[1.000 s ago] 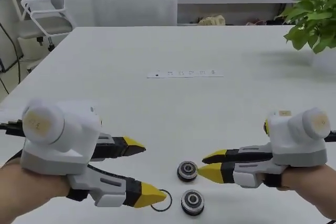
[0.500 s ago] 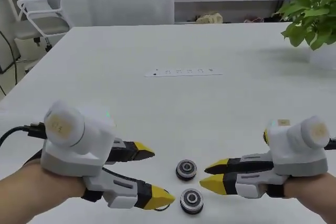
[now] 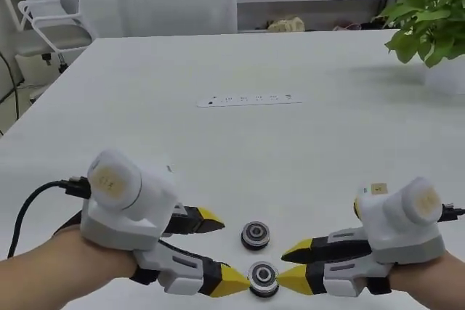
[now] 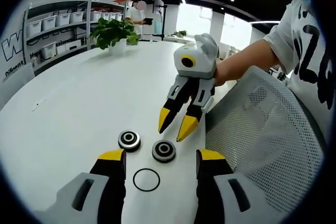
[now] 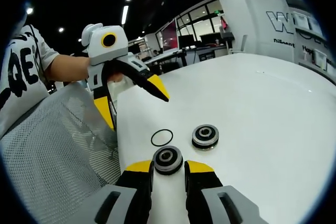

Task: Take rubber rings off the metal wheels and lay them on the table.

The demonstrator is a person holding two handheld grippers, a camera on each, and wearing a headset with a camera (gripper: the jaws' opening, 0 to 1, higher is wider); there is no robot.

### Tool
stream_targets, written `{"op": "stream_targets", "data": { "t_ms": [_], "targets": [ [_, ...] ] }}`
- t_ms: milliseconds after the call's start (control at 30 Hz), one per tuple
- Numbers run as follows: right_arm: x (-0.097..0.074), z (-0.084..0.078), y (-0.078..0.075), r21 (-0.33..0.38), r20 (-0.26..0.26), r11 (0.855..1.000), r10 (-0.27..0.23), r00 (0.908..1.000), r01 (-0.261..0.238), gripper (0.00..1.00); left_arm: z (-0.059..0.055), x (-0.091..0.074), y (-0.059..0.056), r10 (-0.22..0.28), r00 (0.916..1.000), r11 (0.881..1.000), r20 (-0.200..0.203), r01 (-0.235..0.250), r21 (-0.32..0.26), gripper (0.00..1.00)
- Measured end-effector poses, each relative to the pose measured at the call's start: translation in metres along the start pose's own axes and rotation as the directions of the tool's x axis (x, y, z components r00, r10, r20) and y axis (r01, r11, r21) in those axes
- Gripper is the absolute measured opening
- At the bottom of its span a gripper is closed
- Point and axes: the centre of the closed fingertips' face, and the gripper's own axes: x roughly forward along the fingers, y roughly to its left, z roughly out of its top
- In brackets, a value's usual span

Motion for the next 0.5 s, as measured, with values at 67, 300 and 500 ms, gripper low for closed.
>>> {"op": "stream_targets", "data": {
  "t_ms": [67,300,500],
  "targets": [
    [0.002,-0.002,0.001,-0.004,-0.008,1.000,0.003,1.0000,-0.003,0.21,-0.002,0.002,0.000,-0.004,1.0000,1.000,-0.005,0.004,-0.002,0.49],
    [0.006,-0.009,0.002,-0.024,-0.038,1.000,0.009,0.9993,-0.010,0.20,-0.007,0.010,0.000,-0.017,0.9997,1.000,-0.014,0.017,-0.021,0.45],
    [0.010,-0.017,0.004,-0.053,-0.071,0.998,0.011,0.9974,-0.015,0.20,-0.010,0.016,-0.001,-0.025,0.9993,0.999,-0.026,0.025,-0.023,0.44]
  ]
}}
